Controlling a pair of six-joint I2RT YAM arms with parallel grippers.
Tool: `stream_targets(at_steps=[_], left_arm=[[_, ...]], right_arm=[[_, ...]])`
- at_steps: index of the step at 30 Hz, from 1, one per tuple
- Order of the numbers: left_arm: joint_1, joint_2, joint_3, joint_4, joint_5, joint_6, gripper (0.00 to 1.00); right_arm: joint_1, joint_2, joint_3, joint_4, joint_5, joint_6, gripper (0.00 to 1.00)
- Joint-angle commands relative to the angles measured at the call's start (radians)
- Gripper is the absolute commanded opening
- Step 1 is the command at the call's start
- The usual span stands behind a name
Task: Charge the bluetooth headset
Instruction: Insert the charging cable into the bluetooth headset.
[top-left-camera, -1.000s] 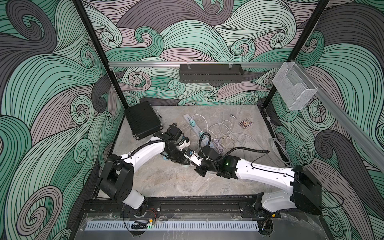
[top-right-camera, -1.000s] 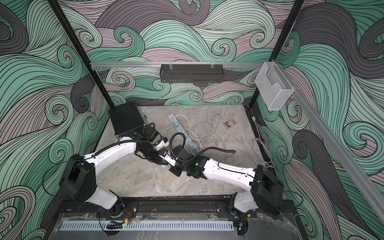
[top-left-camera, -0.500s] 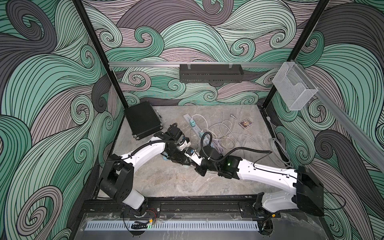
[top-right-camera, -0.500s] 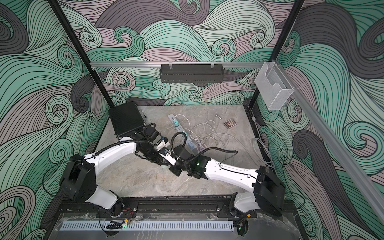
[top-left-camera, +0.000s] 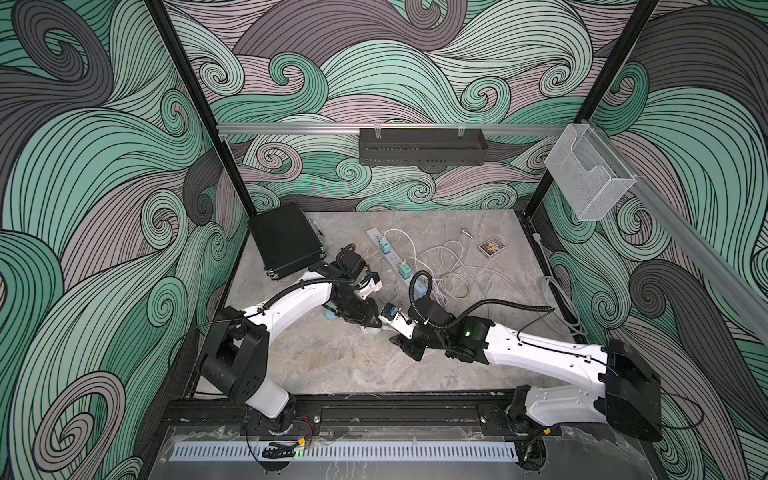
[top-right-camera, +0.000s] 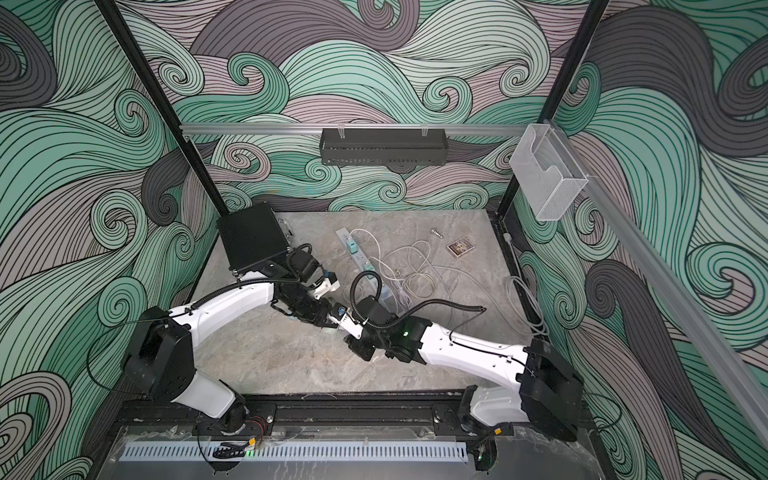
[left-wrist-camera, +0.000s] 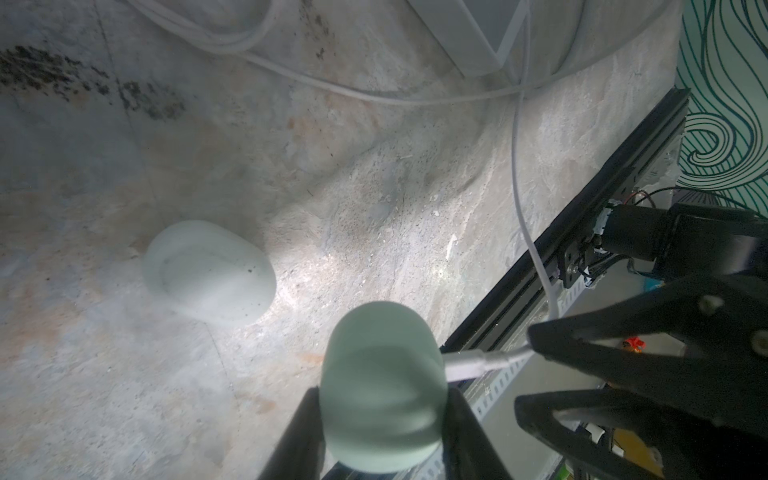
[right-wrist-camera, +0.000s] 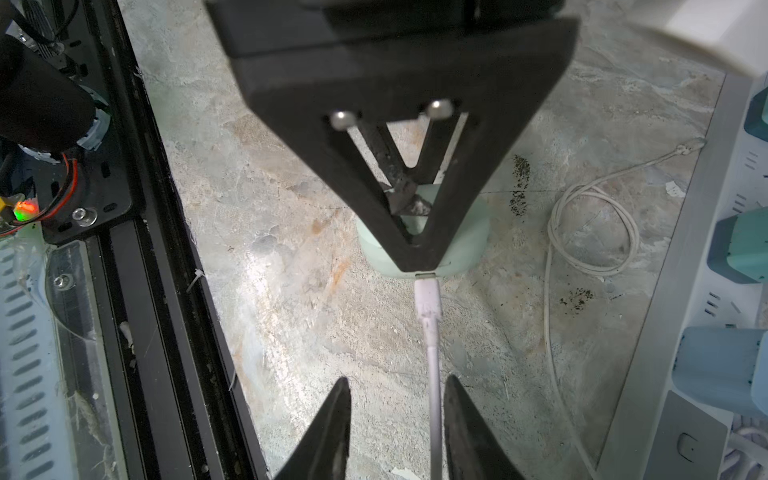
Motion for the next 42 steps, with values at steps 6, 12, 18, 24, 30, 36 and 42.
stream_targets(at_steps=[6, 12, 18, 24, 30, 36, 42], left_arm=[[-0.005, -0.002, 0.029, -0.025, 0.009, 0.001, 0.13], [-0.005, 0.001, 0.029, -0.025, 0.016, 0.007, 0.13], [-0.005, 0.003, 0.03, -0.026, 0.021, 0.007, 0.13], [-0.005, 0.003, 0.029, -0.026, 0.033, 0.008, 0.13], [-0.008, -0.011, 0.029, -0.028, 0.055, 0.012, 0.13], [-0.013, -0.026, 0.021, -0.014, 0.149, 0.022, 0.13], [-0.026, -0.04, 0.006, 0.029, 0.28, 0.021, 0.11]], right_arm=[[-0.005, 0.033, 0.025, 0.025, 0.055, -0.011, 0.39], [-0.005, 0.057, 0.032, 0.044, 0.067, -0.011, 0.25], [-0.009, 0.065, 0.035, 0.068, 0.053, -0.009, 0.14], [-0.008, 0.079, 0.047, 0.082, 0.043, -0.008, 0.04], [-0.009, 0.105, 0.062, 0.089, 0.03, -0.005, 0.0], [-0.015, 0.136, 0.068, 0.117, 0.024, 0.005, 0.0], [-0.022, 0.165, 0.072, 0.165, 0.008, 0.015, 0.0]])
